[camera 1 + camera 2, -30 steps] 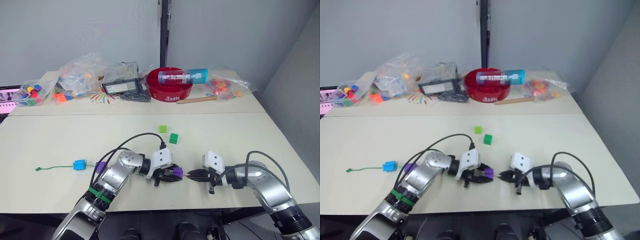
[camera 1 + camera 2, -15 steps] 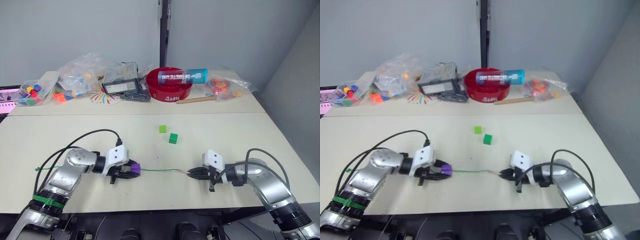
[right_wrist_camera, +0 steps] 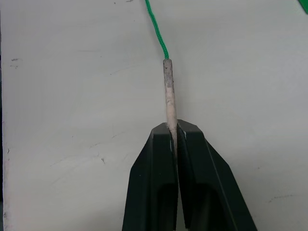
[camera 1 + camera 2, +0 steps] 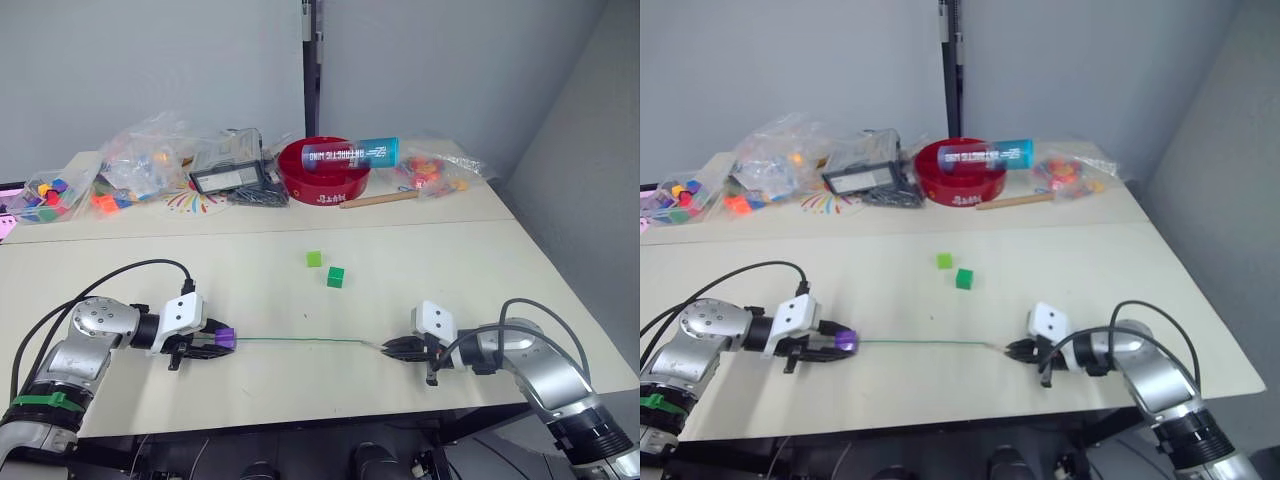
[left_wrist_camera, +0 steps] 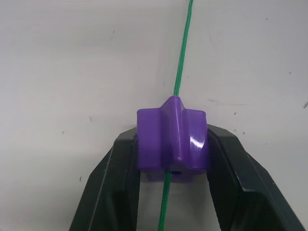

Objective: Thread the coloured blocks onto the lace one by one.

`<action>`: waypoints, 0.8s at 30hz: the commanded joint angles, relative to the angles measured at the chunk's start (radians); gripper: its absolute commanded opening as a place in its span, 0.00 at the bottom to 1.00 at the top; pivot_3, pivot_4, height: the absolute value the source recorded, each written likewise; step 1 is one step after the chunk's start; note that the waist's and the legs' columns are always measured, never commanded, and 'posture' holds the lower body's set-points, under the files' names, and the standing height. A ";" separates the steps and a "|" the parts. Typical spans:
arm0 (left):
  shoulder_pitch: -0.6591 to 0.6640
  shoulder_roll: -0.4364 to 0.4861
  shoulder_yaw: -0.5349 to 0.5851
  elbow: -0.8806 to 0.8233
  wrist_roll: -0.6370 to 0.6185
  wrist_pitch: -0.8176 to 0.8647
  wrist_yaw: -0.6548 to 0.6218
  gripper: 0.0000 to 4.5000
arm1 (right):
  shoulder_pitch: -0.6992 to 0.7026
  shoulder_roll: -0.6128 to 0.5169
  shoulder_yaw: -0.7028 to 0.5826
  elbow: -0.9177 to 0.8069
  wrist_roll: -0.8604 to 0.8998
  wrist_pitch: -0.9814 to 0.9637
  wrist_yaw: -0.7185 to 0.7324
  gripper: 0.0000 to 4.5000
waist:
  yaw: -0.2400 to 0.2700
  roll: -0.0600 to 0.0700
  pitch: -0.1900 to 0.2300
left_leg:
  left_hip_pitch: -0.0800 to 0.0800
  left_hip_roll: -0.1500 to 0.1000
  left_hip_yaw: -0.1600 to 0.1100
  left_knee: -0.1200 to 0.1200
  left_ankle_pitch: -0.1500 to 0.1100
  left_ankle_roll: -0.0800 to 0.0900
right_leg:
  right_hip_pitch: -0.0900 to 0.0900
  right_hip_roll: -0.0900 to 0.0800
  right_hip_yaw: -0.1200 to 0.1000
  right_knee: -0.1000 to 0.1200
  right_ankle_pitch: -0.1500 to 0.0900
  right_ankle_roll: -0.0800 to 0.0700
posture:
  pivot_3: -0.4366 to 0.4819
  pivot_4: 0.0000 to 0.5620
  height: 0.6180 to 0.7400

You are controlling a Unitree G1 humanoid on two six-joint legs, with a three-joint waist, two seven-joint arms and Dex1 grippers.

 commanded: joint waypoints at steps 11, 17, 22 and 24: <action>0.007 0.050 0.051 -0.142 -0.056 0.168 -0.041 0.88 | -0.016 0.030 -0.003 -0.053 0.015 0.007 -0.014 0.00 | 0.006 -0.001 0.001 | -0.003 0.000 0.000 0.000 0.000 0.000 | -0.002 0.000 0.000 0.000 0.000 -0.001 | 0.48 0.27 0.92; -0.071 0.093 0.071 -0.260 -0.129 0.346 -0.067 0.88 | -0.046 0.059 0.019 -0.065 0.012 0.022 -0.020 0.00 | 0.012 -0.003 0.002 | -0.011 0.001 -0.001 0.001 0.000 0.000 | -0.007 0.000 -0.003 -0.001 0.001 -0.002 | 0.48 0.27 0.92; -0.103 0.021 0.033 -0.411 -0.191 0.462 -0.029 0.88 | -0.114 0.104 0.071 -0.078 -0.005 0.054 -0.026 0.00 | 0.016 -0.003 0.003 | -0.012 0.001 -0.002 0.001 0.000 0.000 | -0.007 -0.001 -0.003 -0.002 0.001 -0.002 | 0.48 0.27 0.92; -0.091 -0.038 0.013 -0.446 -0.183 0.462 0.018 0.88 | -0.145 0.118 0.094 -0.072 -0.016 0.064 -0.026 0.00 | 0.016 -0.003 0.003 | -0.012 0.001 -0.001 0.001 0.000 0.000 | -0.007 -0.001 -0.003 -0.002 0.001 -0.002 | 0.48 0.27 0.92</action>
